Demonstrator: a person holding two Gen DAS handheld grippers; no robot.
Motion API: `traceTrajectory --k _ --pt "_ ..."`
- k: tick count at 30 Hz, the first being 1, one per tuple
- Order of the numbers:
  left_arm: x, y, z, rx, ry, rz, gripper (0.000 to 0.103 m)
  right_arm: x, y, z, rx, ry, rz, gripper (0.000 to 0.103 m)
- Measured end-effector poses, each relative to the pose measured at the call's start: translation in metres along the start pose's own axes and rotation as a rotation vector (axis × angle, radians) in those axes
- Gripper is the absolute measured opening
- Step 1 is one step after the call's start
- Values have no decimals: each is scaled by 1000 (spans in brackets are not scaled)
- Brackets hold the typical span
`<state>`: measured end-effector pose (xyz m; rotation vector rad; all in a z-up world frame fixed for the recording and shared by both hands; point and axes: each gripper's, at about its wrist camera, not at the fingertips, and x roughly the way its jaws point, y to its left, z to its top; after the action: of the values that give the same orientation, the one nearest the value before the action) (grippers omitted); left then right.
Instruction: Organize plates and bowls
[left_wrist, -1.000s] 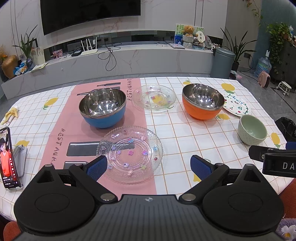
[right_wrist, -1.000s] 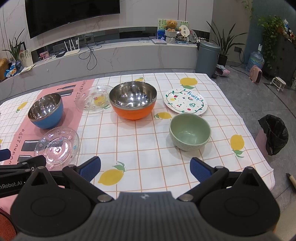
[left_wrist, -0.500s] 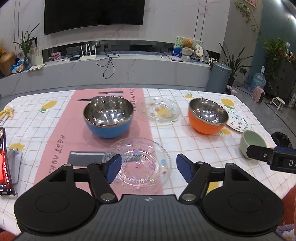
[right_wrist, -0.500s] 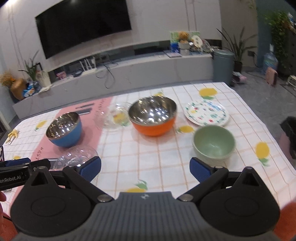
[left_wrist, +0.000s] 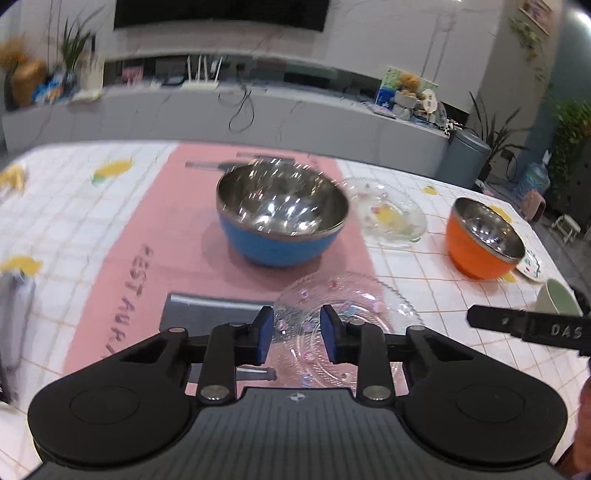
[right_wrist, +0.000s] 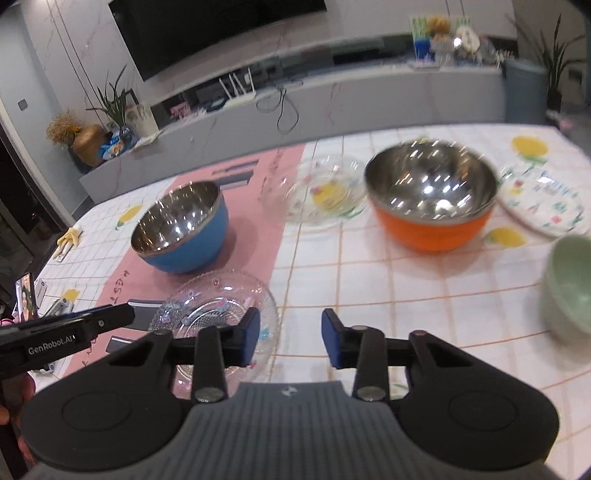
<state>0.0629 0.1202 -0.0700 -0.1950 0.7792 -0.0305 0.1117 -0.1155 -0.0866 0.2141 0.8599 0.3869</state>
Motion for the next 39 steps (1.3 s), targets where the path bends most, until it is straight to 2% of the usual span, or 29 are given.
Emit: traceTrajectory --k 7,11,16,18,20,21,22,30,39 --pt "24 25 -2 -91 34 -40 35 36 4 -1 28 57 37 30" --pt "31 33 -4 -115 39 -51 35 45 2 -3 41 72 43 29" --pt "38 40 -6 -153 61 -60 35 57 1 -6 52 97 61 22" --pt "40 40 -7 -157 69 -68 33 62 1 -8 60 102 68 20" --pt "43 39 -8 -159 79 -73 24 64 -1 -10 75 106 79 14" --pt "44 39 -8 -160 78 -82 22 65 -1 -10 78 105 79 12" --pt "44 39 -9 -165 79 -96 15 65 -2 -11 79 102 76 11" --pt "35 32 -9 -146 76 -90 14 62 -5 -10 112 106 76 8" --pt "-2 14 -15 -178 74 -89 14 24 -3 -17 120 95 84 8"
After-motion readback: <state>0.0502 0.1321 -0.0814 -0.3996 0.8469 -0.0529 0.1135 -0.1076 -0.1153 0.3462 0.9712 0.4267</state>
